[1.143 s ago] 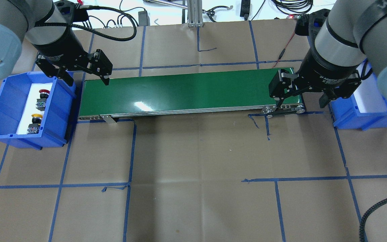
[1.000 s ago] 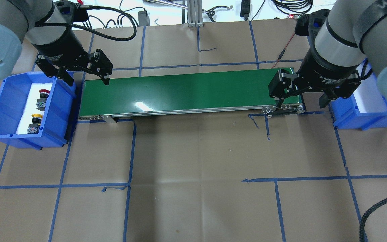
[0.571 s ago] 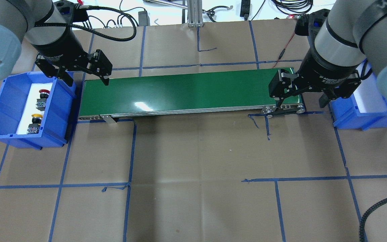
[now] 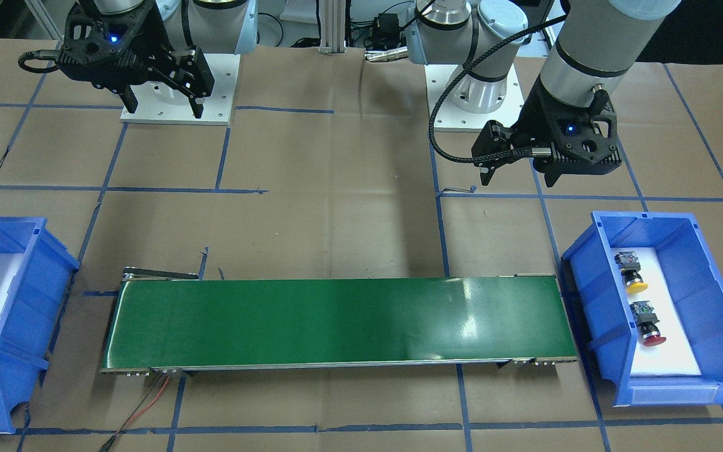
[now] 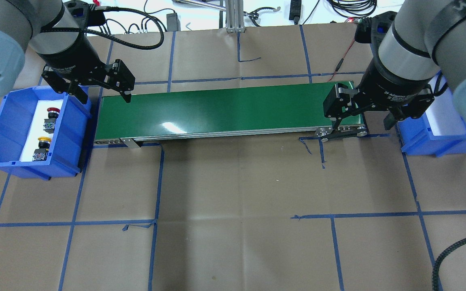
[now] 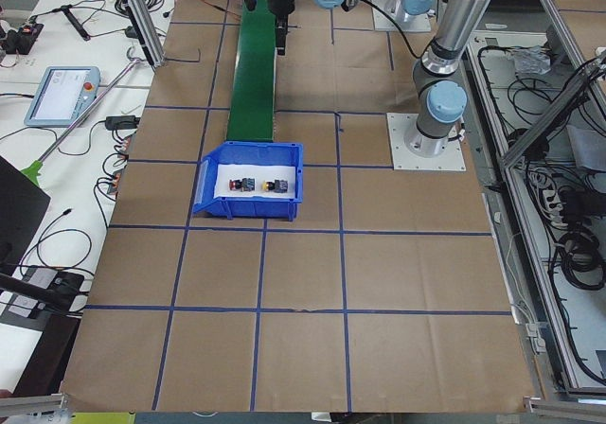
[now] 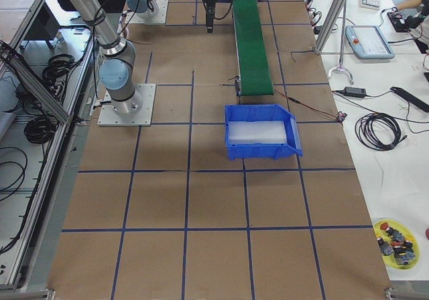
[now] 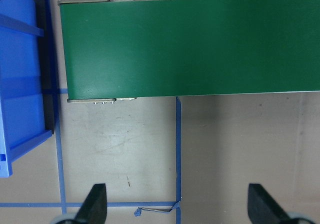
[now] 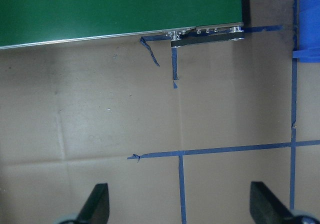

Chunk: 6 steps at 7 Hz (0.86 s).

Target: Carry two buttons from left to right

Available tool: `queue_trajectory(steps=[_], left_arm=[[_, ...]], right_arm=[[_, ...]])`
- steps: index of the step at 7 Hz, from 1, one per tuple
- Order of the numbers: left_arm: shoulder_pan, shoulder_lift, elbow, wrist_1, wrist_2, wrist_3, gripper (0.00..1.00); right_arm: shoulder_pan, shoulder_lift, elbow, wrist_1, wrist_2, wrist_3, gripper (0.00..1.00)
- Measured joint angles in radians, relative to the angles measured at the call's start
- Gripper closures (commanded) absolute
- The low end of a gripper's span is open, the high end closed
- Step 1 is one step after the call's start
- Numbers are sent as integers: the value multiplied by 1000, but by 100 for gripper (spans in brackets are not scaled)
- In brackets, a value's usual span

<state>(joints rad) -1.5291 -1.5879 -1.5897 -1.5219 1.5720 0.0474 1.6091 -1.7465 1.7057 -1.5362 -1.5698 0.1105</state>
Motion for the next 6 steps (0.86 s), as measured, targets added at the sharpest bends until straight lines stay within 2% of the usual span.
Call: queue_trajectory(steps=[3,6], left_arm=[[15,10,-25,9,-1,15,0],[151,10,-31,29,3,183,0]], right_arm=[[0,1,1,-1,11,0,0],[0,1,0,-1,13,0,0]])
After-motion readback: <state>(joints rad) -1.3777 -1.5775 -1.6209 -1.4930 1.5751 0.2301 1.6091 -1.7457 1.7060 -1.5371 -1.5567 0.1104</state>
